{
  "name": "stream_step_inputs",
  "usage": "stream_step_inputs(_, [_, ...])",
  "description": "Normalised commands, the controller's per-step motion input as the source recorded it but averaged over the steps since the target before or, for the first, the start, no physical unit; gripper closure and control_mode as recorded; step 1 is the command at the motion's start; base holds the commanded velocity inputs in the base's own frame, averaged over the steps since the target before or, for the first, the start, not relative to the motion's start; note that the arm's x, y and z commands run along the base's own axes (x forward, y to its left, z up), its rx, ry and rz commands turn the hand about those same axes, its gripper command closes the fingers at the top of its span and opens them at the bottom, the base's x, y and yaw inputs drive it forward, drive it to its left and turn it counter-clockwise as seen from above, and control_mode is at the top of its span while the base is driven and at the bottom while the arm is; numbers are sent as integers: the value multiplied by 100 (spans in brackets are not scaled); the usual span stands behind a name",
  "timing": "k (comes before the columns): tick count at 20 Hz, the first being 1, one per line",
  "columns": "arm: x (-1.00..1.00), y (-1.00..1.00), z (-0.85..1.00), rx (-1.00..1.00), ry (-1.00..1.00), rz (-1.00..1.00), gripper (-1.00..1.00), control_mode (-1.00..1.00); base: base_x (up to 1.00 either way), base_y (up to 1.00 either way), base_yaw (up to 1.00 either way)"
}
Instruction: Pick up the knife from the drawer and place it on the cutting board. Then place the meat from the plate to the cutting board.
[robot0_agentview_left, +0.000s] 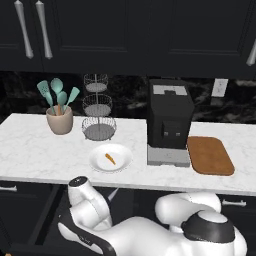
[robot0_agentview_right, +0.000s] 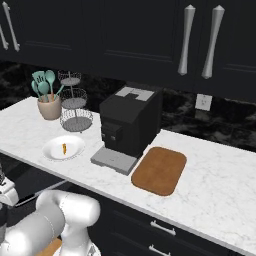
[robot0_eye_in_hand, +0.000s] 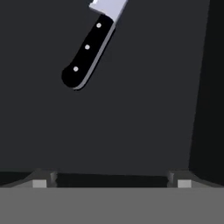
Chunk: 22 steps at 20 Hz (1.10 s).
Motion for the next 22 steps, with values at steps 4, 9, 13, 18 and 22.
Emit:
stream_step_inputs(4, [46,-17,19,0,1,-10,-100,-100,0,0,0])
stream_step_inputs(9, [48,-7,7,0,2,-8,-100,-100,0,0,0])
stream_step_inputs(13, [48,12,-4,0,0,-9,-100,-100,0,0,0])
stream_step_inputs(18, [34,30,-15,-2,0,-8,-100,-100,0,0,0])
stream_step_inputs(22, [11,39,-14,-4,0,-7,-100,-100,0,0,0])
